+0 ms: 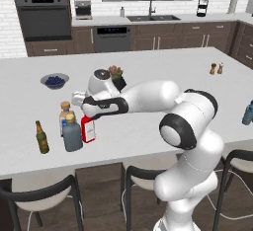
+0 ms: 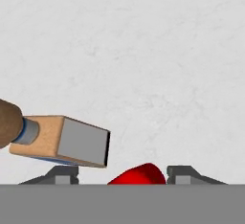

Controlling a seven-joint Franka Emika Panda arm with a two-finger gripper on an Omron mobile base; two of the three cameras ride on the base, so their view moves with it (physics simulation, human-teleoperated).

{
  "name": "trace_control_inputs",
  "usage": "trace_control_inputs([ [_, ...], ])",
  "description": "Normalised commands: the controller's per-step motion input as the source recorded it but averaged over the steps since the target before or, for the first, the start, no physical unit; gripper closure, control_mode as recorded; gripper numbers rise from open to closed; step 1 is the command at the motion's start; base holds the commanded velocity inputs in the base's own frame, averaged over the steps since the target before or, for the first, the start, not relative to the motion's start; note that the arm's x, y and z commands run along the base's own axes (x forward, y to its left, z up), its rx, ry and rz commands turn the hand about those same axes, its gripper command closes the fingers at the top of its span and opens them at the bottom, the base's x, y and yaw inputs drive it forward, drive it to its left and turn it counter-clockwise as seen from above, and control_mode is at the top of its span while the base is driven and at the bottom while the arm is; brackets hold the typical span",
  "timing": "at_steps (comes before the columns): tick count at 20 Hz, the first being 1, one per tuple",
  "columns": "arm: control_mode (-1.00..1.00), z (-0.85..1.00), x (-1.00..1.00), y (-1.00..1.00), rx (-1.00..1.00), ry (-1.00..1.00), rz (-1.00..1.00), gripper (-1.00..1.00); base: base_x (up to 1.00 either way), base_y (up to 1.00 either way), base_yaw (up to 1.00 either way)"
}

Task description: Move the plastic bottles in the middle to the plastics group, and the glass bottles in the middle to the glass group.

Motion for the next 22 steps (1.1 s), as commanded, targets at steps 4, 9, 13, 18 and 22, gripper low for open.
trace_control_inputs([
  [4, -1.0, 0.23, -0.13, 0.0, 0.04, 0.0, 0.0, -1.0, 0.0, 0.0, 0.0],
  [9, -1.0, 0.64, -0.02, 0.0, 0.05, -0.11, 0.0, -1.0, 0.0, 0.0, 0.0],
  [13, -1.0, 0.55, -0.01, -0.27, 0.04, -0.05, -0.02, -1.0, 0.0, 0.0, 0.0],
  [18, -1.0, 0.08, -0.02, -0.76, -0.07, 0.04, -0.05, -1.0, 0.0, 0.0, 0.0],
  [22, -1.0, 0.0, -0.1, -0.98, -0.17, 0.01, 0.0, -1.0, 0.0, 0.0, 0.0],
])
